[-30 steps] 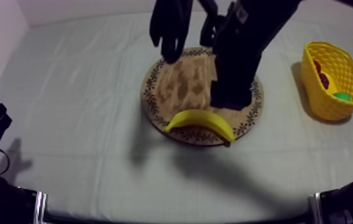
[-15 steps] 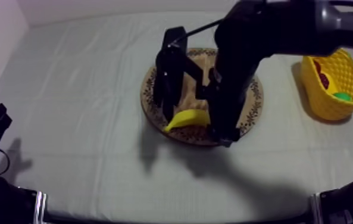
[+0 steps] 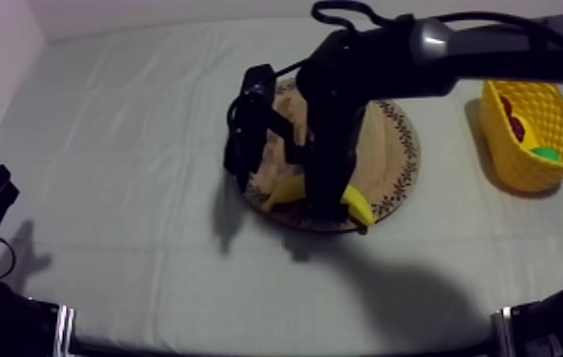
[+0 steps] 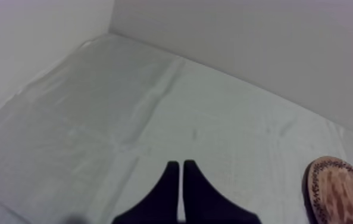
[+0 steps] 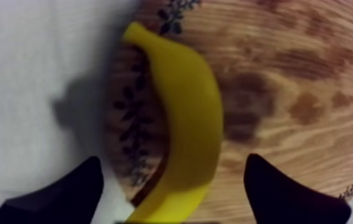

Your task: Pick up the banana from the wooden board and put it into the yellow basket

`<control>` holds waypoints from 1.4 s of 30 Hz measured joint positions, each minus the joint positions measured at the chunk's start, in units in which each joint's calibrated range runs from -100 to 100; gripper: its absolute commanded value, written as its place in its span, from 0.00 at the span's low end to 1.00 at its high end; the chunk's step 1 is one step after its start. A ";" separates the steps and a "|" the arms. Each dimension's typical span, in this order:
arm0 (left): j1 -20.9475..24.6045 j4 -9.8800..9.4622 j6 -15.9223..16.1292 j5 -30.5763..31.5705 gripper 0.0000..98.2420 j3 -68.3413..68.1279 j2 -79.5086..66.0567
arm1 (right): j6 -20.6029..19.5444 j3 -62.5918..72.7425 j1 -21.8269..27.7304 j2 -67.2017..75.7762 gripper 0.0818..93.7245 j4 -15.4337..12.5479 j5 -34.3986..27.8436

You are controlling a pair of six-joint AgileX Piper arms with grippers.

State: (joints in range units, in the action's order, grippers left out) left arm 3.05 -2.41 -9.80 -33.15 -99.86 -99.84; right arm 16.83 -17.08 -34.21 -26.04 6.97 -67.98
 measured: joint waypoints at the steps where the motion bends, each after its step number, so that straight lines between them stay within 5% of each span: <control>1: 0.00 0.00 0.00 0.00 0.00 0.00 0.00 | 0.00 0.61 0.20 -0.88 0.84 0.09 0.05; 21: 0.00 0.00 0.00 0.00 0.00 0.00 0.00 | 1.02 3.54 1.19 -5.18 0.20 -0.15 -0.62; 31: 0.00 0.00 0.00 0.00 0.00 0.00 0.00 | -0.77 1.18 0.00 -1.50 0.15 0.87 0.16; 42: 0.00 0.00 0.00 0.00 0.00 0.00 0.00 | 0.25 6.08 2.00 8.44 0.16 1.96 -5.76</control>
State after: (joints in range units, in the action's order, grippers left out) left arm 3.05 -2.41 -9.80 -33.15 -99.86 -99.84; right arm 17.08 -11.00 -32.20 -17.59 8.93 -73.74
